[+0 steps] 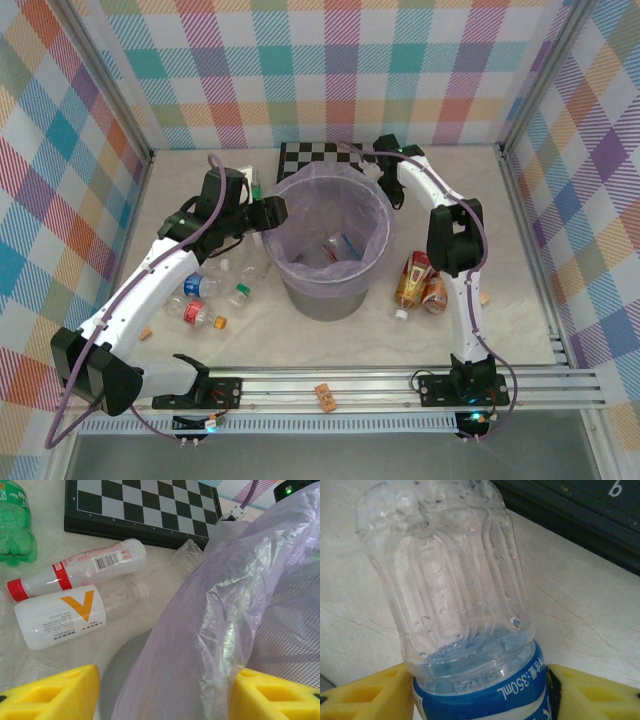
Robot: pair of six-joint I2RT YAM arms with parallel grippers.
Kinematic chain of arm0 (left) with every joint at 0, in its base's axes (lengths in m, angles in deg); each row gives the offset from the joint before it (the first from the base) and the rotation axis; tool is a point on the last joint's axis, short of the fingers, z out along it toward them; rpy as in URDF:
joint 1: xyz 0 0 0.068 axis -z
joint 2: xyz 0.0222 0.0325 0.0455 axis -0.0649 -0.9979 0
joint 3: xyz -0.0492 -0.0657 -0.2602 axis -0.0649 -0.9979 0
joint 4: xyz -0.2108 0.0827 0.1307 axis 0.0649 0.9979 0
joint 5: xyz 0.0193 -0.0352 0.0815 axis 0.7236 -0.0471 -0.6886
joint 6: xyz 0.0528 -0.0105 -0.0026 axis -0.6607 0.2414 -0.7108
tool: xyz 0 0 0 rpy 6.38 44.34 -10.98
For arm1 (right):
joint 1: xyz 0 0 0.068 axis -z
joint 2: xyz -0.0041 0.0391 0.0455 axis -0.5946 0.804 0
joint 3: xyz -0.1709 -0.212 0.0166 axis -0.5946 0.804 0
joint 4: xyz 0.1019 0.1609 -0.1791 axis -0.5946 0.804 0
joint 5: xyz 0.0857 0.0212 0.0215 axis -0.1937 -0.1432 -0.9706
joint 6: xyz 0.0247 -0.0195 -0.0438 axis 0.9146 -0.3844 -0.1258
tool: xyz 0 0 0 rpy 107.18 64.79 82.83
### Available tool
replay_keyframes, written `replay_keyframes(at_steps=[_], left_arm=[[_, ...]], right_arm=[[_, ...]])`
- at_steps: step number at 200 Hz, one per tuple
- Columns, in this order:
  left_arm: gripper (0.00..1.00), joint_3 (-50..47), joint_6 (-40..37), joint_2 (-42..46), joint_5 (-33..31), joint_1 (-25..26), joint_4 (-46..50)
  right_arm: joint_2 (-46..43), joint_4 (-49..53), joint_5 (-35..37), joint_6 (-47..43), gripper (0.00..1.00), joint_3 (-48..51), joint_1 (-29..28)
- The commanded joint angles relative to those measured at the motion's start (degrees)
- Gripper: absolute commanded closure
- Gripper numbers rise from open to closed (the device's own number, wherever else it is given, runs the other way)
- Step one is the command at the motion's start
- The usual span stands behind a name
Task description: Put the plastic bottles in the bin
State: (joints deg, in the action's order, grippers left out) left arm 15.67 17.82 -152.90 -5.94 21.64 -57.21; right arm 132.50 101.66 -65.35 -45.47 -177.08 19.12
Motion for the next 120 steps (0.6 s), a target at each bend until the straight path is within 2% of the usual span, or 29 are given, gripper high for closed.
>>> replay_keyframes(at_steps=[1,78,120], left_arm=[[0.37,1.4,-0.2,-1.0,0.9,0.4,1.0],[0.37,1.4,-0.4,-0.3,0.6,0.4,1.5],[0.36,1.8,-0.4,-0.3,0.9,0.4,1.4]], right_arm=[[-0.3,2.3,2.5,1.6,0.43,0.6,-0.1],[-15.8,8.0,-3.4,8.9,0.52,4.4,3.9],[-26.4,13.5,-1.5,11.7,0.53,5.2,6.0]])
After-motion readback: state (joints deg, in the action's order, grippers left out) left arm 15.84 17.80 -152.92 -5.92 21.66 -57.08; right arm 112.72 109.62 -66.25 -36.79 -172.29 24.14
